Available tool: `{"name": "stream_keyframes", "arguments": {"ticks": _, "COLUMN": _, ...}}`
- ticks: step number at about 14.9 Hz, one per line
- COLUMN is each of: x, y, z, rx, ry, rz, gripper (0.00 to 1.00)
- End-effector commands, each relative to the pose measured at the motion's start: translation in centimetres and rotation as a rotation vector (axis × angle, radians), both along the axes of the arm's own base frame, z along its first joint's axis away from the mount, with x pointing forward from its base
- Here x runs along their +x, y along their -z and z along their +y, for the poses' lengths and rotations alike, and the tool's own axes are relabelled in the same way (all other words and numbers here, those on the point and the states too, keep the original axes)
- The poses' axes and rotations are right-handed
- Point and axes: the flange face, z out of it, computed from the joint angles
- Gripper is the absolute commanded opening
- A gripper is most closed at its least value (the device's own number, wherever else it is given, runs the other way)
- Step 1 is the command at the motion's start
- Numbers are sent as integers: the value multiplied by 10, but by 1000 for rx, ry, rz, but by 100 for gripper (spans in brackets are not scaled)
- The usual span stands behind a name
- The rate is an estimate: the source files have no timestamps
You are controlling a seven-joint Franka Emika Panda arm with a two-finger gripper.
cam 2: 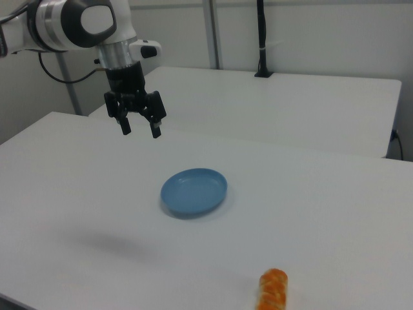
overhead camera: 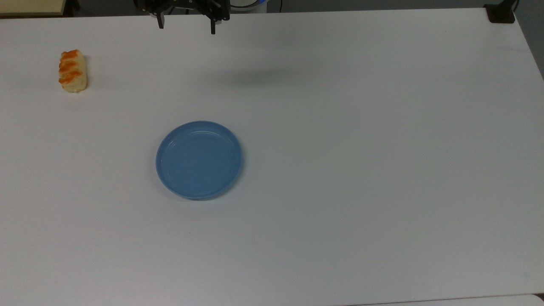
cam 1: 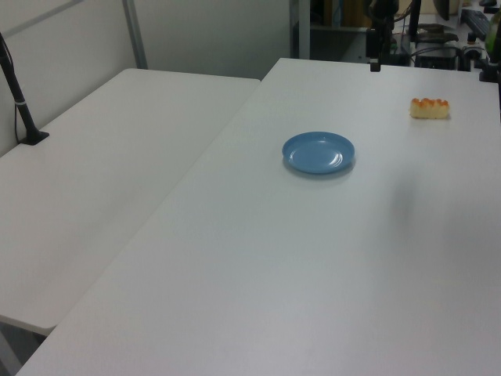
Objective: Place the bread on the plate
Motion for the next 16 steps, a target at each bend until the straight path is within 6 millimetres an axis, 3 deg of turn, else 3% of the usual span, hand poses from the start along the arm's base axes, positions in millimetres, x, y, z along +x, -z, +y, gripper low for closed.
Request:
{"name": "stream_keyframes", "arguments": {"ticks": 1, "x": -4, "y": -1, "z": 4, "rx": 11, "ry": 13, "rz": 5, "gripper": 100}}
{"name": "stream_keyframes", "arguments": {"ticks": 13, "x": -2, "y": 1, "z": 2, "rx": 44, "ry": 5, "rz": 4, "gripper": 100}}
{"name": "stream_keyframes", "arguments": {"ticks": 14, "x": -2, "y": 1, "z": -2, "rx": 45, "ry": -9, "rz": 5, "gripper": 100}}
{"name": "stream_keyframes", "arguments": {"ticks": 16, "x": -3, "y": 6, "z": -37, "rx": 54, "ry": -52, "rz": 17, "gripper": 100}}
